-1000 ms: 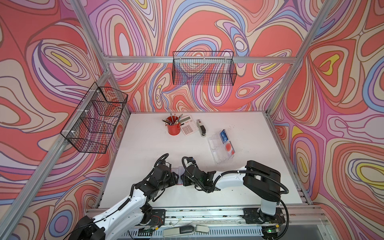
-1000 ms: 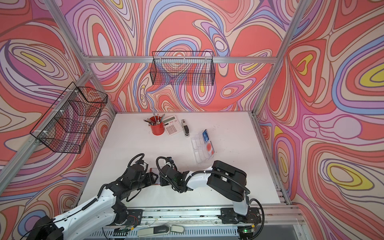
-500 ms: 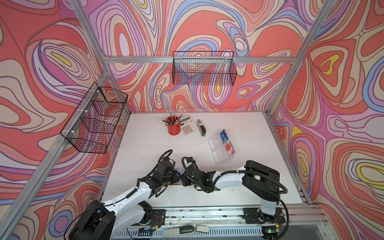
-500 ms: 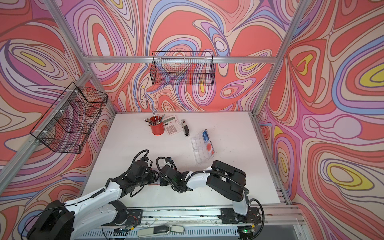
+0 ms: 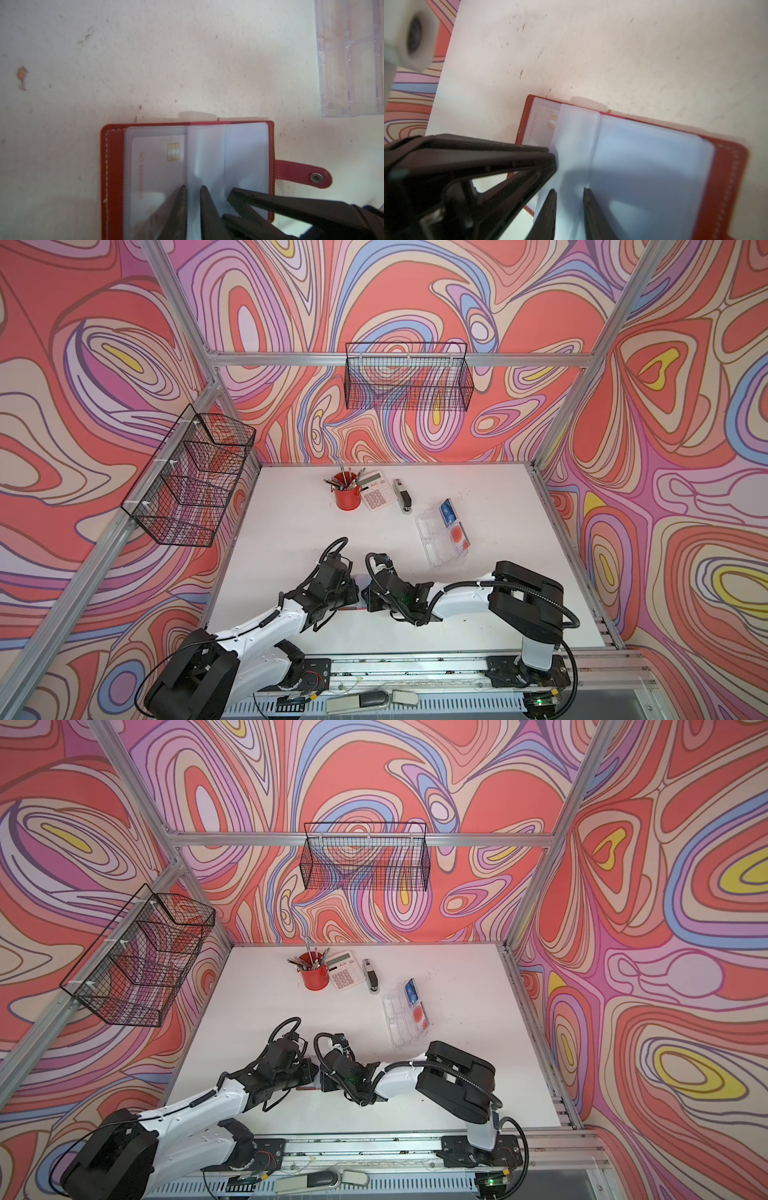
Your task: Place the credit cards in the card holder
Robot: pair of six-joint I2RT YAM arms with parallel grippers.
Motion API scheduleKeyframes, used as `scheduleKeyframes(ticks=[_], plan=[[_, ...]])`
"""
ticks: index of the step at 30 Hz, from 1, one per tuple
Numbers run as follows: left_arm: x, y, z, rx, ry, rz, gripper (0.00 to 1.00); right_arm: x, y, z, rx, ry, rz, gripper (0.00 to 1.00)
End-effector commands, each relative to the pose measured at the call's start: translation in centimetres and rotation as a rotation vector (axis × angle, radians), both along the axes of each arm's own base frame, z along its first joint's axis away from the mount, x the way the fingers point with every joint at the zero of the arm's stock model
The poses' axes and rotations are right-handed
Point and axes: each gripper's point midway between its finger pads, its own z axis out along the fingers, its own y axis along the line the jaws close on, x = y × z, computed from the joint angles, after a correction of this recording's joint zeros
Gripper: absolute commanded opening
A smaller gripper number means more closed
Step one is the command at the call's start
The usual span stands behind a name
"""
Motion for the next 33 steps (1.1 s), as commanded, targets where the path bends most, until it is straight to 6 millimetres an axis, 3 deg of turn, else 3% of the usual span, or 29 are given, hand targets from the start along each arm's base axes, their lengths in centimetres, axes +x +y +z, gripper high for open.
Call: scheduleKeyframes(ticks=[1,6,13,24,30,33], plan=[[-0.5,1.0,-0.6,0.048,0.023,0.016,0.16,1.1,-2.1,1.5,0.042,-0.015,-0.090,0.28],[-0.5,1.0,-0.3,0.036,0.012,0.019,0.16,1.1,-3.4,0.4,0.050,0.021,-0.124,0.31],[-0.5,0.9,-0.3,0.030,0.012,0.017,0.16,0.3,0.0,-0.3,0.123,0.064,-0.004,0.30],[-0.4,1.0,0.1,0.034,0.007,0.016,0.15,0.1,2.5,-0.7,0.172,0.100,0.046,0.26],[-0.7,3.4,1.4,0.086,-0.046,0.106,0.16,0.2,3.0,1.2,0.221,0.063,0.068,0.21],[-1.3,5.1,2.5,0.111,-0.087,0.159,0.24,0.1,3.6,2.0,0.240,0.048,0.089,0.21]])
